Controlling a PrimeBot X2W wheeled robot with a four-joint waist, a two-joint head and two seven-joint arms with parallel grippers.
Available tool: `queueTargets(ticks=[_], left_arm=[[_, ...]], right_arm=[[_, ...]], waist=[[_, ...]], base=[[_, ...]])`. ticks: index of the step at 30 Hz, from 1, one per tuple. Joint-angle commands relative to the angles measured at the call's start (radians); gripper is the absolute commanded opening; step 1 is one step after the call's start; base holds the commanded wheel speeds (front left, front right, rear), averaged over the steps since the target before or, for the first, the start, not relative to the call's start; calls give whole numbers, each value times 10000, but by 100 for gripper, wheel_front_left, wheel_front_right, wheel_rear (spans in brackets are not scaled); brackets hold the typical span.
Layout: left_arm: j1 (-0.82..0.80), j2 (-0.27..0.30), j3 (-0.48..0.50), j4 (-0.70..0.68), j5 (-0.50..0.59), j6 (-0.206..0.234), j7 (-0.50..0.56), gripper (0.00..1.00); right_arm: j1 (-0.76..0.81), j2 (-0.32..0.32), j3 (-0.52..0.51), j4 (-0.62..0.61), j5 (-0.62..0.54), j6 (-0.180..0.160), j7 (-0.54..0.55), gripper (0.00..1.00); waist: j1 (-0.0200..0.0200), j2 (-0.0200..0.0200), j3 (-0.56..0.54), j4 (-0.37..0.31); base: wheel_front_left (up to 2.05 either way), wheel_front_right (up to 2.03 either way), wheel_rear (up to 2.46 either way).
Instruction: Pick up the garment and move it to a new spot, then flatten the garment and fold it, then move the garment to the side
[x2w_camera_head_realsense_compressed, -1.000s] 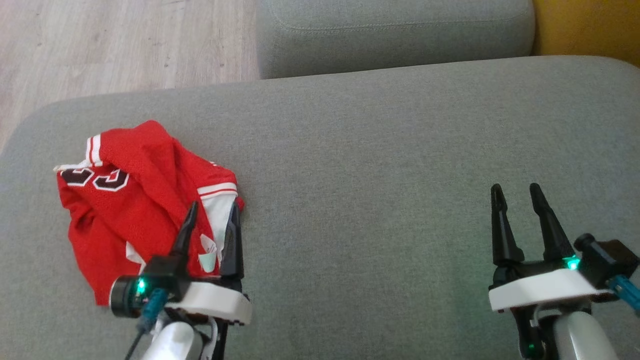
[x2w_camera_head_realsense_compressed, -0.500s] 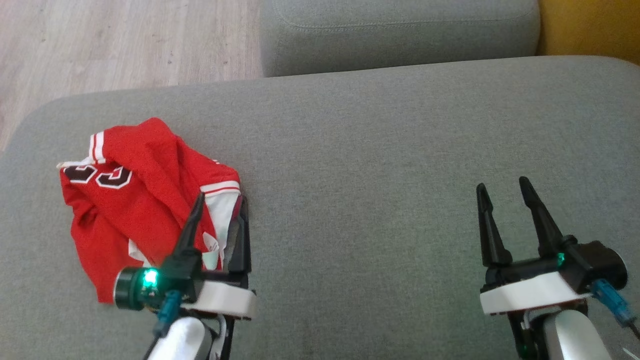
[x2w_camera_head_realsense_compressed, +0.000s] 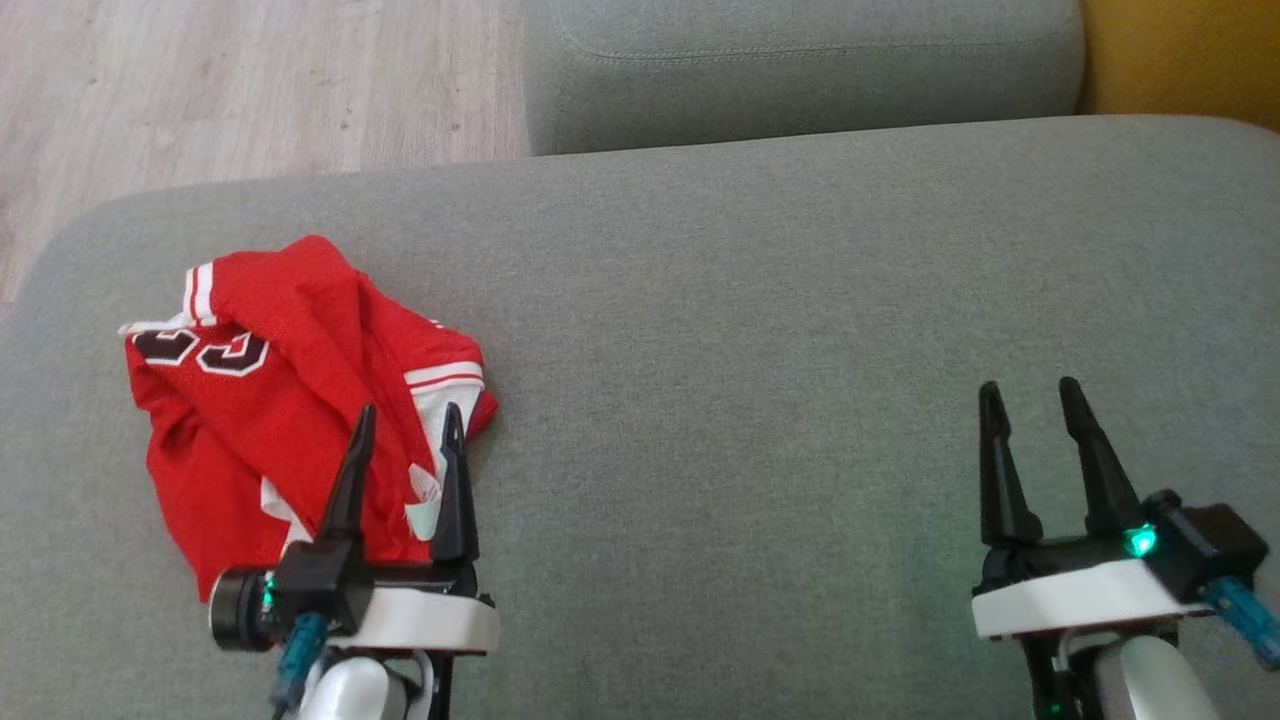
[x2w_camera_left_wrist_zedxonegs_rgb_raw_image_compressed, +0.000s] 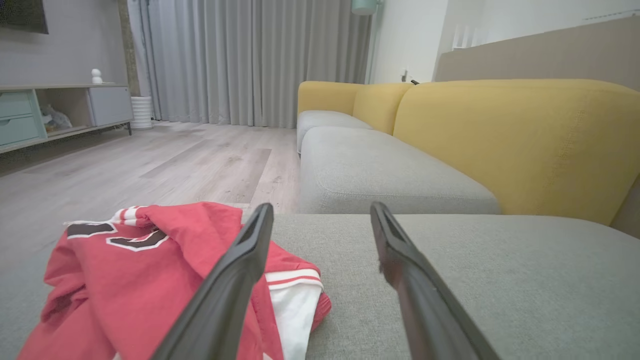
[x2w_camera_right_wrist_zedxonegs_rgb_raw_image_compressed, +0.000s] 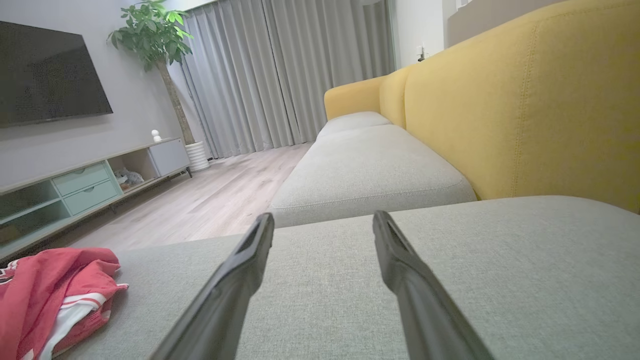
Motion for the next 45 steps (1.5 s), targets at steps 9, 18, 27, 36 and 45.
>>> queueTargets(ticks=[9, 18, 27, 36, 45], left_arm=[[-284, -384, 862, -26, 1181, -596, -256, 100], [-230, -506, 1175, -22, 1353, -817, -256, 100], [-173, -527, 1350, -95, 1362, -817, -256, 100], [-48, -529, 1539, -27, 1407, -777, -256, 100], [221, -529, 1736, 24, 1489, -806, -256, 100]], right_arm=[[-292, -91, 380, -268, -460, -7, -310, 100], [-275, -91, 404, -218, -446, -7, -310, 100], [-207, -91, 570, -241, -474, -7, -310, 100], [-102, -91, 1047, -308, -469, -7, -310, 100], [61, -91, 1504, -283, -429, -7, -310, 100]], waist=[[1, 0, -29, 75], [1, 0, -80, 141], [1, 0, -139, 526], [1, 0, -223, 1605], [1, 0, -449, 2800]], base=[[0, 0, 0], [0, 0, 0], [0, 0, 0], [0, 0, 0], [0, 0, 0]])
